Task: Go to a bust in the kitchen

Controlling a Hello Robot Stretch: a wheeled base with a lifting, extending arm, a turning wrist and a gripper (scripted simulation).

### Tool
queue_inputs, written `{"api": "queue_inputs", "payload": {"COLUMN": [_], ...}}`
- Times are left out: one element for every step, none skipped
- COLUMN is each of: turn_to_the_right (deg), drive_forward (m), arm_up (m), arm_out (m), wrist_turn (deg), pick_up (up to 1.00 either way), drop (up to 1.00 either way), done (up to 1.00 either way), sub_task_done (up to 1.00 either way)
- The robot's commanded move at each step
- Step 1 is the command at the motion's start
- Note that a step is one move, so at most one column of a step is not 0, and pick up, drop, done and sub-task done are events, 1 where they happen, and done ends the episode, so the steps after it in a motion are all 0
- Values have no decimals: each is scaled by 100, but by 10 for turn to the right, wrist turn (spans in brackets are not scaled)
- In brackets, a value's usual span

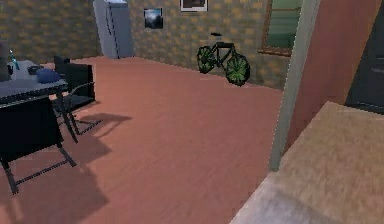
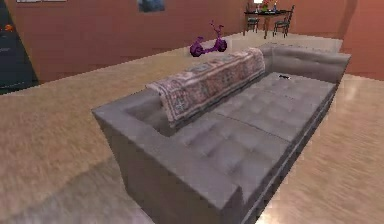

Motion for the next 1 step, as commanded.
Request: {"api": "queue_inputs", "payload": {"turn_to_the_right": [-450], "drive_forward": [0], "arm_up": [0], "arm_out": [0], "wrist_turn": [0], "pick_up": [0], "drop": [0], "done": [0], "sub_task_done": [0]}}
